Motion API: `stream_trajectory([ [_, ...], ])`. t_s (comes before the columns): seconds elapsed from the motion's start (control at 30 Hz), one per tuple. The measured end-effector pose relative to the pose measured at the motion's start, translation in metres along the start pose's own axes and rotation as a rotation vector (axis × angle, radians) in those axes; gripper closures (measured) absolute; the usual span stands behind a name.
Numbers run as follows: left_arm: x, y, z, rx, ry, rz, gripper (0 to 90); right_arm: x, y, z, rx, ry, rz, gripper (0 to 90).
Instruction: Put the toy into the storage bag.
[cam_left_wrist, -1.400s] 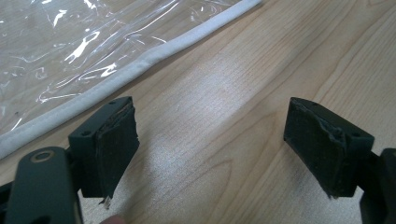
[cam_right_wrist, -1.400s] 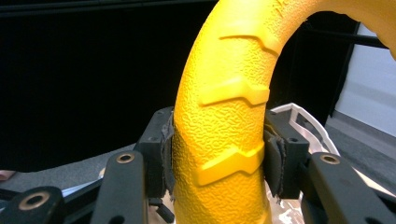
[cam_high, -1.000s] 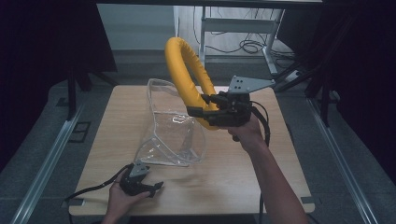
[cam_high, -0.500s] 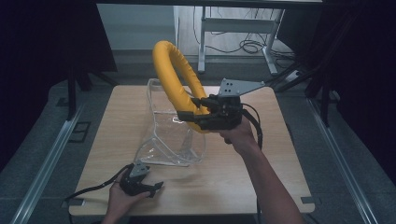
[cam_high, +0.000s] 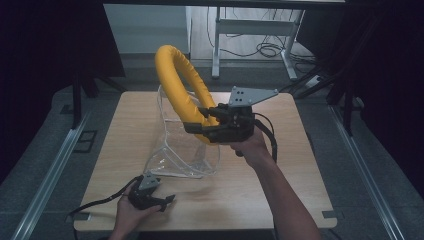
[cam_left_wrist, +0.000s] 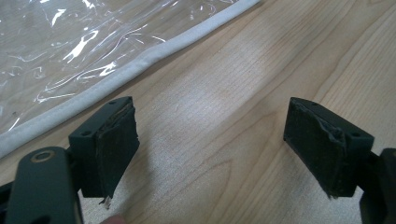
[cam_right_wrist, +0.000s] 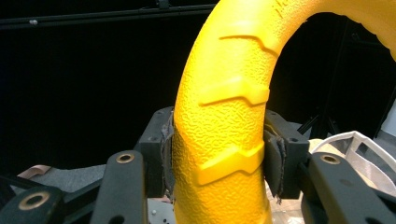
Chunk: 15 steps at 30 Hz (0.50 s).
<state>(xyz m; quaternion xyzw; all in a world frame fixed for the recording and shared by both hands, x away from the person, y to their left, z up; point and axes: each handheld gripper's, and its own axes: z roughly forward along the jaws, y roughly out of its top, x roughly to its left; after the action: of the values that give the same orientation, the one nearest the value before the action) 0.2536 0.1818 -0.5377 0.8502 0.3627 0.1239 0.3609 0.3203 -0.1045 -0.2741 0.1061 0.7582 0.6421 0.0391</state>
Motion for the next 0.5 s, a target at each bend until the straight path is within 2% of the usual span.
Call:
stream_trajectory([
  [0.27,0.0,0.0,0.0,0.001,0.001,0.001,17.5,0.001,-0.004,0.007,0.003,0.032,0.012,51.0],
  [0.5,0.0,0.0,0.0,0.002,0.001,0.001,17.5,0.0,-0.009,0.012,0.008,0.04,0.027,51.0],
])
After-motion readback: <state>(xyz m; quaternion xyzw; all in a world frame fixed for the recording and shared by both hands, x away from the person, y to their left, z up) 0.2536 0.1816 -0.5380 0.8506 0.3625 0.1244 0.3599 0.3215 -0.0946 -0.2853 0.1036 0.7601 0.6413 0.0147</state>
